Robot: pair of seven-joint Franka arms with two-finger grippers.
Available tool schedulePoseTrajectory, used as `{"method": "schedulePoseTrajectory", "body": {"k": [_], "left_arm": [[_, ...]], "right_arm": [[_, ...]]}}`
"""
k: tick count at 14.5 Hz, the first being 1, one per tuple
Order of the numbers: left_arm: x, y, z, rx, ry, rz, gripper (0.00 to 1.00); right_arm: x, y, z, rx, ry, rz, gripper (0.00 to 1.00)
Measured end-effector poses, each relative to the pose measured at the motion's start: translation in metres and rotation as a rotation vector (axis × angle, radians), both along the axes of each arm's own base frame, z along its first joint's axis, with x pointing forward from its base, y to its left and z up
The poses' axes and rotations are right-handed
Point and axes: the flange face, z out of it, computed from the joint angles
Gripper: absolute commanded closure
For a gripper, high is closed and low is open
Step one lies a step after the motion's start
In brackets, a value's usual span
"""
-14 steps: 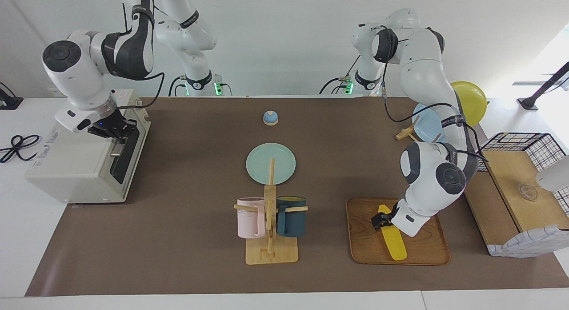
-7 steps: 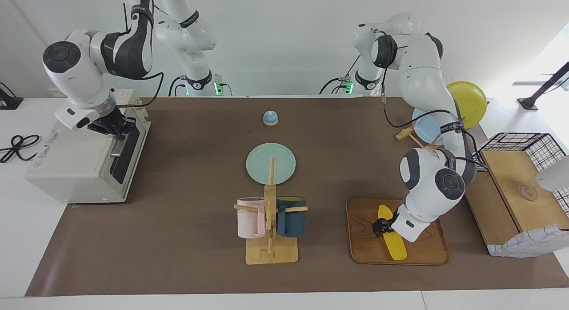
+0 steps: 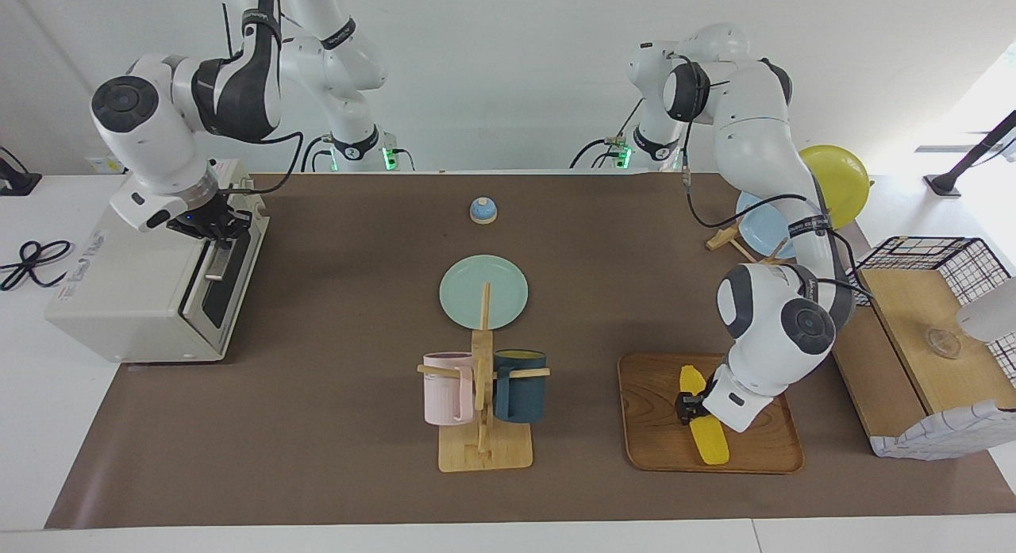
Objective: Put corn in oven
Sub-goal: 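Lift the corn with the left gripper while the right gripper reaches the oven, then carry the corn to the plate while the right gripper opens the oven door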
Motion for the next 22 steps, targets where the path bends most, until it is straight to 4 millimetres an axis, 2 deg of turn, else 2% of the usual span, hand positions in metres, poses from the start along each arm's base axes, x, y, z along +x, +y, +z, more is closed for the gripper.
{"method": "schedulePoseTrajectory", "body": {"k": [4,5,7,10,12,14,16,18,20,22], "left_arm": [[-0.002,-0.004,0.005,-0.008,0.017,-0.005,1.0],[-0.004,-0.007,0.019,-0.022,0.023,-0.005,1.0],[-0.014,-0.015,0.067,-0.062,0.027,0.009,1.0],[-0.051,-0.035,0.135,-0.078,0.029,0.031,1.0],[-0.08,-0.047,0.163,-0.087,0.038,0.035,1.0],[-0.108,-0.06,0.183,-0.095,0.056,0.061,1.0],[-0.133,-0.085,0.192,-0.097,0.075,0.079,1.0],[-0.158,-0.123,0.188,-0.088,0.102,0.083,1.0],[-0.184,-0.162,0.176,-0.077,0.119,0.062,1.0],[-0.215,-0.197,0.155,-0.081,0.103,0.055,1.0]], "right_arm": [[-0.002,0.005,-0.003,0.014,-0.011,-0.003,1.0],[-0.003,0.008,-0.005,0.025,-0.02,-0.008,1.0],[-0.004,0.025,-0.014,0.05,-0.034,-0.026,1.0],[-0.004,0.055,-0.036,0.058,-0.042,-0.038,1.0],[-0.003,0.064,-0.05,0.076,-0.038,-0.045,1.0],[-0.002,0.071,-0.062,0.091,-0.033,-0.041,1.0],[-0.001,0.079,-0.076,0.095,-0.034,-0.029,1.0],[-0.002,0.088,-0.091,0.098,-0.043,-0.011,1.0],[-0.004,0.095,-0.107,0.101,-0.059,0.004,1.0],[-0.007,0.099,-0.122,0.105,-0.075,0.014,1.0]]}}
